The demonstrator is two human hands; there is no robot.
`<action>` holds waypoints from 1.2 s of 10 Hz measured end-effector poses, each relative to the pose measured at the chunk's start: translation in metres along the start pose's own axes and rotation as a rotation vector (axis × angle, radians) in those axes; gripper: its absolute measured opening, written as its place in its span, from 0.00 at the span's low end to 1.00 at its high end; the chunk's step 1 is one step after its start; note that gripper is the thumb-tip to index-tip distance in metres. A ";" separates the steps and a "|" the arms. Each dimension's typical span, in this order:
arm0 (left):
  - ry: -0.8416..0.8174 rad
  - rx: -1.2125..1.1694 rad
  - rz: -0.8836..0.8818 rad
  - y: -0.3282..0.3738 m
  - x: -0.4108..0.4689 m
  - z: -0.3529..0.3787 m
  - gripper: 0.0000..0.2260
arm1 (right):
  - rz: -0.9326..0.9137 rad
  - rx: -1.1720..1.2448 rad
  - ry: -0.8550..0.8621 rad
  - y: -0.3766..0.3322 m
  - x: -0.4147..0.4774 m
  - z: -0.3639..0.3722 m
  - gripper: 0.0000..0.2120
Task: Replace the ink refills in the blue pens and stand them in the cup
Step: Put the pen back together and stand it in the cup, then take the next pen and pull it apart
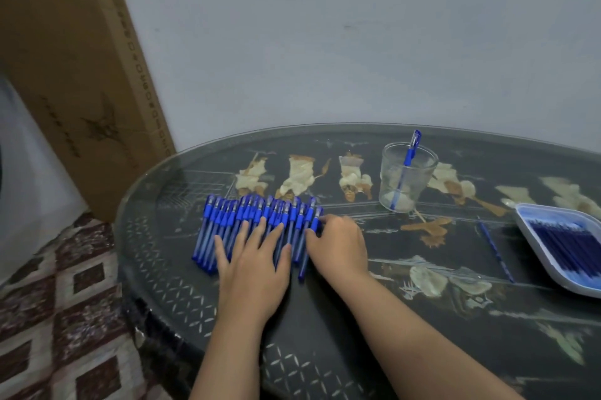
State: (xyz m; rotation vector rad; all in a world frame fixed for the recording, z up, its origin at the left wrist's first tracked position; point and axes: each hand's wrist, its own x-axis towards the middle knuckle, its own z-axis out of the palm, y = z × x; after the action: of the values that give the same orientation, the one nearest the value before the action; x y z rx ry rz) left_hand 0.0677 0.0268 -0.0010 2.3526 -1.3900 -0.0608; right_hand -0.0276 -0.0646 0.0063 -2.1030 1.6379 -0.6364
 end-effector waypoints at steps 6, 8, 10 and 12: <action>0.062 -0.092 0.012 -0.003 0.003 0.000 0.22 | 0.111 0.280 0.026 0.008 -0.006 -0.035 0.17; 0.243 -0.220 0.168 0.013 0.006 -0.004 0.28 | -0.141 0.315 0.010 0.062 -0.010 -0.078 0.18; 0.108 -0.293 0.457 0.073 -0.004 0.011 0.23 | -0.315 0.148 0.068 0.125 -0.023 -0.117 0.20; 0.123 -0.308 0.614 0.119 -0.011 0.047 0.15 | -0.434 0.122 0.081 0.168 -0.034 -0.135 0.20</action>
State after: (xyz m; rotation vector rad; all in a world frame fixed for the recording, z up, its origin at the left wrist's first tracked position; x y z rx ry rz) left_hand -0.0480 -0.0288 -0.0024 1.5844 -1.8254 0.0417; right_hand -0.2449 -0.0750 0.0181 -2.3819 1.1470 -0.9401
